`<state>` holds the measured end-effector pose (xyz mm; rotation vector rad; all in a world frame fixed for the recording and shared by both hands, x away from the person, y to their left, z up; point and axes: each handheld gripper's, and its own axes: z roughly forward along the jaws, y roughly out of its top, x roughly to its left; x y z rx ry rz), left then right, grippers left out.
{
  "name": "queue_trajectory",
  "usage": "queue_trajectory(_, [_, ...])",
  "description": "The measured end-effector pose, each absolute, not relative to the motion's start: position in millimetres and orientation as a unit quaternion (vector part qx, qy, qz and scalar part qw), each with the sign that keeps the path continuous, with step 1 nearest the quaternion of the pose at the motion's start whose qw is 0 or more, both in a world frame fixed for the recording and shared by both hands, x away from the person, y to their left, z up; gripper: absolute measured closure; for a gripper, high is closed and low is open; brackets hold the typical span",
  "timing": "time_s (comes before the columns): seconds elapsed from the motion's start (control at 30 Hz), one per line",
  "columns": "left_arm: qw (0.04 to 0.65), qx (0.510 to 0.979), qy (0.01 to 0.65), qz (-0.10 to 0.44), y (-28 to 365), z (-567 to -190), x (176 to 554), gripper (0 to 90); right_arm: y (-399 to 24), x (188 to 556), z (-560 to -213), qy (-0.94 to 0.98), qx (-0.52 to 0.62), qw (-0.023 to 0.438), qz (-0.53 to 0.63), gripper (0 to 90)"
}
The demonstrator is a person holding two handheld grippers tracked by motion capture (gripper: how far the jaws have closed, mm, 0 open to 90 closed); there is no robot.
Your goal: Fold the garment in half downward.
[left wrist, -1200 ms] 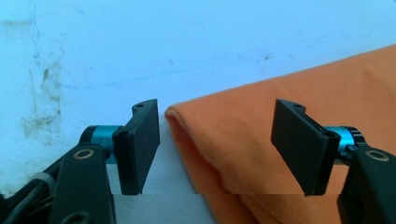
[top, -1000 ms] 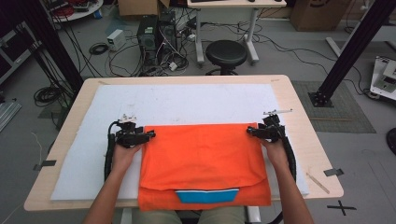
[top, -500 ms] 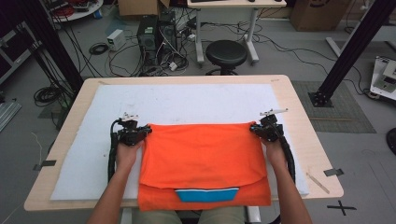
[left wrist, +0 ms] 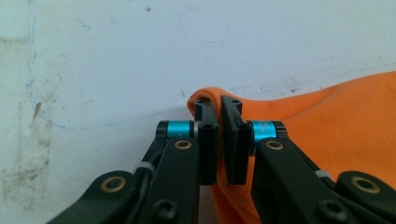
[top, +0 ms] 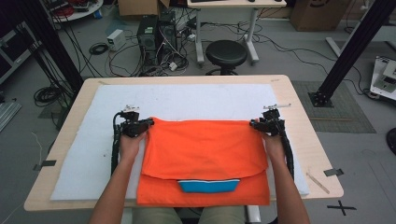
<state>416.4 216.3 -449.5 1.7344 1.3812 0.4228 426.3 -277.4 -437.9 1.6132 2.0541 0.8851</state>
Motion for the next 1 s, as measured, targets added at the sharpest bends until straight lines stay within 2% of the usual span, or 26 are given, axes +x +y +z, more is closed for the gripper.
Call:
queue_trajectory(0.03, [0.426, 0.695, 0.553, 0.17, 216, -450, 416, 85.2, -279, 426, -438, 0.73, 0.581, 0.186, 0.309, 43.6])
queue_trajectory(0.13, [0.427, 0.696, 0.552, 0.171, 215, -450, 416, 85.2, -279, 427, -443, 0.738, 0.584, 0.148, 0.303, 43.2])
queue_trajectory(0.17, [0.427, 0.696, 0.551, 0.17, 216, -450, 416, 85.2, -277, 426, -443, 0.739, 0.582, 0.154, 0.302, 47.1])
queue_trajectory(0.3, [0.43, 0.696, 0.55, 0.169, 216, -451, 415, 85.2, -267, 425, -442, 0.763, 0.551, 0.162, 0.295, 75.4])
queue_trajectory(0.37, [0.434, 0.694, 0.55, 0.168, 217, -452, 415, 85.2, -264, 425, -442, 0.774, 0.537, 0.168, 0.29, 83.0])
queue_trajectory(0.67, [0.461, 0.675, 0.545, 0.187, 214, -447, 422, 85.4, -269, 434, -435, 0.743, 0.538, 0.237, 0.32, 85.4])
queue_trajectory(1.0, [0.469, 0.664, 0.552, 0.185, 210, -442, 447, 85.4, -272, 454, -421, 0.707, 0.554, 0.287, 0.333, 85.3])
